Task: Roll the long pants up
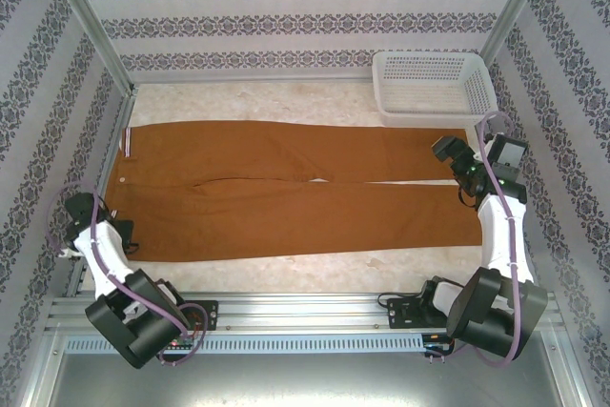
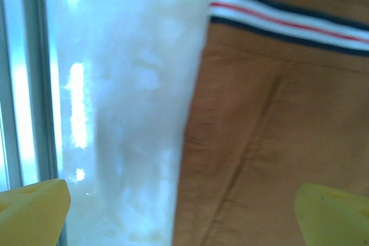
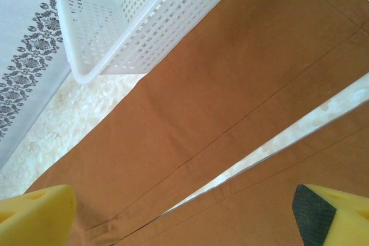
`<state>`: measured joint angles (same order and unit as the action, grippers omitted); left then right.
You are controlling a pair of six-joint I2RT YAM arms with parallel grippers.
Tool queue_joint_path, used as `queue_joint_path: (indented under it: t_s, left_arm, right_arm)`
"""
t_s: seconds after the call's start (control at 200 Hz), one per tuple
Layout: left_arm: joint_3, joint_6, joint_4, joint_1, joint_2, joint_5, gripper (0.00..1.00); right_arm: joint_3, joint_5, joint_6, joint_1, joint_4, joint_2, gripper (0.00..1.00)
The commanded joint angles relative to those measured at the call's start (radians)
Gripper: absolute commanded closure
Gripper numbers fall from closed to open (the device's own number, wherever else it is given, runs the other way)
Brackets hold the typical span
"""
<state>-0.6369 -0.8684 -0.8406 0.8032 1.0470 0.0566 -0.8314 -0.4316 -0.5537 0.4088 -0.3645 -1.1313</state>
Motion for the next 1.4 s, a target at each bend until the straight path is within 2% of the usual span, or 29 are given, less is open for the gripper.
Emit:
queue_joint_path:
  t_s: [0.0,0.255,0.729,0.829,0.869,0.964,0.994,1.019,1.044,1.269,1.339,1.394]
  left_arm:
    - [0.009,0.005,0.073,0.032,0.045,0.019,0.0]
    - [-0.009,0.04,0.172,0.102,0.151,-0.024,0.0]
    - [-0.027,0.002,0.321,0.125,0.271,-0.097,0.01]
    - [-0.029,0.001,0.345,0.124,0.298,-0.122,0.12]
    - [-0.029,0.001,0.349,0.124,0.307,-0.125,0.23]
    - [-0.037,0.004,0.348,0.124,0.328,-0.12,0.62]
    - [-0.041,0.005,0.344,0.124,0.334,-0.118,0.81]
    - [-0.044,0.002,0.337,0.125,0.336,-0.111,0.93]
    - [-0.047,-0.002,0.33,0.124,0.338,-0.103,1.0]
    - [-0.07,-0.014,0.3,0.125,0.322,-0.1,1.0]
    - [-0.084,-0.014,0.282,0.124,0.313,-0.112,1.0]
    - [-0.092,-0.011,0.277,0.124,0.304,-0.124,1.0]
  right_arm:
    - [-0.026,-0.007,0.007,0.003,-0.032,0.028,0.02]
    - [-0.006,0.002,-0.001,0.004,-0.031,0.041,0.02]
    - [0.006,0.032,-0.012,0.004,-0.048,0.071,0.02]
    - [0.006,0.041,-0.011,0.004,-0.053,0.077,0.02]
    - [0.006,0.045,-0.011,0.004,-0.056,0.08,0.02]
    - [0.003,0.062,-0.016,0.003,-0.08,0.086,0.04]
    - [-0.002,0.075,-0.018,0.002,-0.095,0.085,0.04]
    - [-0.006,0.085,-0.021,0.001,-0.11,0.086,0.04]
    - [-0.01,0.097,-0.023,0.002,-0.122,0.084,0.04]
    - [-0.044,0.349,-0.059,0.009,-0.34,0.081,0.03]
    - [-0.041,0.447,-0.106,0.032,-0.416,0.094,0.02]
    - [-0.031,0.477,-0.149,0.065,-0.456,0.107,0.02]
